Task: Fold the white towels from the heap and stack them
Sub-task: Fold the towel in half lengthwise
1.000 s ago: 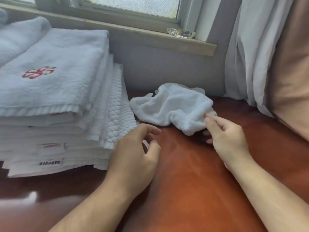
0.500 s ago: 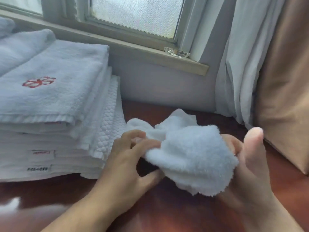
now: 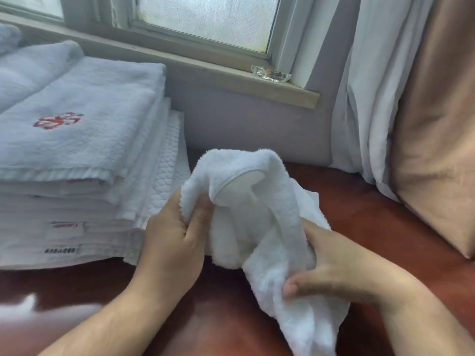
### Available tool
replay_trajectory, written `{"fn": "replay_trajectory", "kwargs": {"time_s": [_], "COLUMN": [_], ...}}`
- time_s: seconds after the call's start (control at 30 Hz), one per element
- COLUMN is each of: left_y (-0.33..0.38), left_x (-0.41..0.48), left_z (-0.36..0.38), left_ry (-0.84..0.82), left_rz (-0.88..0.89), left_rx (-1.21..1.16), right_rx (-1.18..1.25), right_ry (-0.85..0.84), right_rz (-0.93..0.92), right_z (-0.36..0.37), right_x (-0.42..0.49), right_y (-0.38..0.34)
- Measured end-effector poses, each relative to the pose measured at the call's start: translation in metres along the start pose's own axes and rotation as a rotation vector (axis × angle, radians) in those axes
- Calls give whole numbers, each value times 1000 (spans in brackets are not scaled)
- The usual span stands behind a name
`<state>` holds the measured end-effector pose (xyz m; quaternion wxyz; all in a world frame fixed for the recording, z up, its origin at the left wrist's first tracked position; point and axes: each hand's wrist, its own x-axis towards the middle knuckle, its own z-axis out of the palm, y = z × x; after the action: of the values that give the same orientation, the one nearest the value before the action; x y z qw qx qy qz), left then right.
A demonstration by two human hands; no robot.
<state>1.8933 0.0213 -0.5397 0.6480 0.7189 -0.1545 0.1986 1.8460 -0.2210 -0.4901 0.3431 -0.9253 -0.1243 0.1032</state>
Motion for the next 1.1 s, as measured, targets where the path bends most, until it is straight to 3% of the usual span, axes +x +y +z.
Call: {"fn": "replay_trajectory", "kwargs": {"time_s": [0.17, 0.27, 0.4, 0.5, 0.63, 0.77, 0.87, 0.97, 1.03, 1.1], "left_y": [-8, -5, 29, 82, 166, 224, 234, 233, 233, 230], "left_x": [0, -7, -1, 12, 20, 16, 12, 7, 4, 2], "left_z": [1, 1, -10, -19, -34, -62, -79, -82, -82, -85], "left_ry": [-105, -254, -295, -230, -211, -531, -681, -534, -445, -342], "left_rz": [-70, -100, -131, -95, -60, -103, -67, -125, -181, -232], "left_rx": [70, 169, 125, 76, -9, -245, -269, -141, -135, -116], "right_rx": [165, 195, 220, 129, 250, 477, 531, 550, 473, 247], "right_ry": [200, 380, 423, 392, 555, 622, 539, 403, 424, 511], "right_rz": [63, 93, 219, 55, -123, -167, -153, -181, -212, -173], "right_z": [20, 34, 12, -32, -79, -106, -120, -124, -124, -126], "right_x": [20, 21, 0, -31, -74, -111, -130, -135, -134, -127], "right_y": [16, 19, 0, -36, -103, -154, -167, -167, -170, -173]}}
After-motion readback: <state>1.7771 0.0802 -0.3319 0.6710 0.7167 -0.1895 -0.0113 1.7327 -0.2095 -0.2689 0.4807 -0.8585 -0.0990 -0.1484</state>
